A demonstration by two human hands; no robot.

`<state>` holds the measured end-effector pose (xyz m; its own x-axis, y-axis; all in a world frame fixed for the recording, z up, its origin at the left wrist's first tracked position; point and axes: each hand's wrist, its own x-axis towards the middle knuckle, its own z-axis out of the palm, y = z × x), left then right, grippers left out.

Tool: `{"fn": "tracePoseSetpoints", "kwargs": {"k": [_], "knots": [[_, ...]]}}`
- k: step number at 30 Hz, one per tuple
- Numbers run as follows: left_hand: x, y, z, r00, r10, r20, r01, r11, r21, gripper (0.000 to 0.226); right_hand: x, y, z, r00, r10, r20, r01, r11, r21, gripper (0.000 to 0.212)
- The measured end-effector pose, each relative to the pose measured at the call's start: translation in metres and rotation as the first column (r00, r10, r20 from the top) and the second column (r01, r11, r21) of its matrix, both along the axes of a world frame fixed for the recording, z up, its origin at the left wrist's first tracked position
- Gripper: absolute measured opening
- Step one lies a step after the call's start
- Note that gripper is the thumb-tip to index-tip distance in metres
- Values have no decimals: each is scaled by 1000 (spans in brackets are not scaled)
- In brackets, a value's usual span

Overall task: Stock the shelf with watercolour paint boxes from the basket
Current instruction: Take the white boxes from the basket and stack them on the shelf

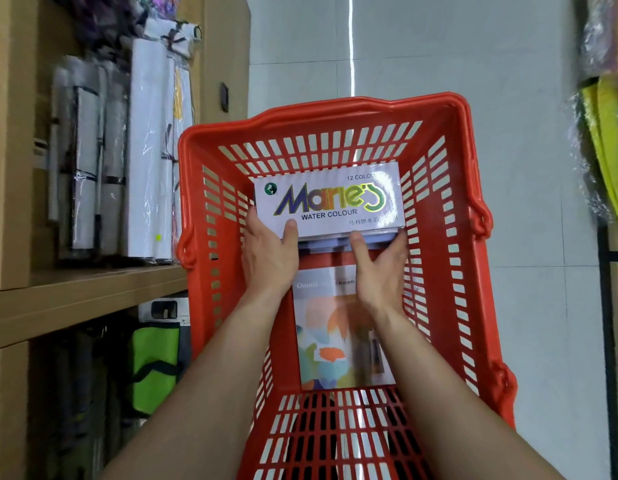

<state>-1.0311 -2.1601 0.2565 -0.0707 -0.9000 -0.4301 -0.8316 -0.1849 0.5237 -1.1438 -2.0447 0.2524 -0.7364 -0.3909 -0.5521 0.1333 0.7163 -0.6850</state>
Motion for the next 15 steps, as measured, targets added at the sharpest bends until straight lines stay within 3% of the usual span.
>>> {"fn": "tracePoseSetpoints", "kwargs": {"k": [6, 10, 15], "knots": [[-1, -5, -6, 1000, 1, -9, 0, 997, 77, 76, -1, 0, 1, 1000, 25, -8, -25, 1000, 5, 120], [1, 3, -8, 992, 72, -106, -62, 994, 90, 76, -3, 6, 3, 998, 56, -18, -56, 998, -8, 119], [2, 9, -9, 966, 146, -211, -126, 986, 107, 73, -6, 13, 7, 999, 21, 43, -26, 993, 118, 104]]}}
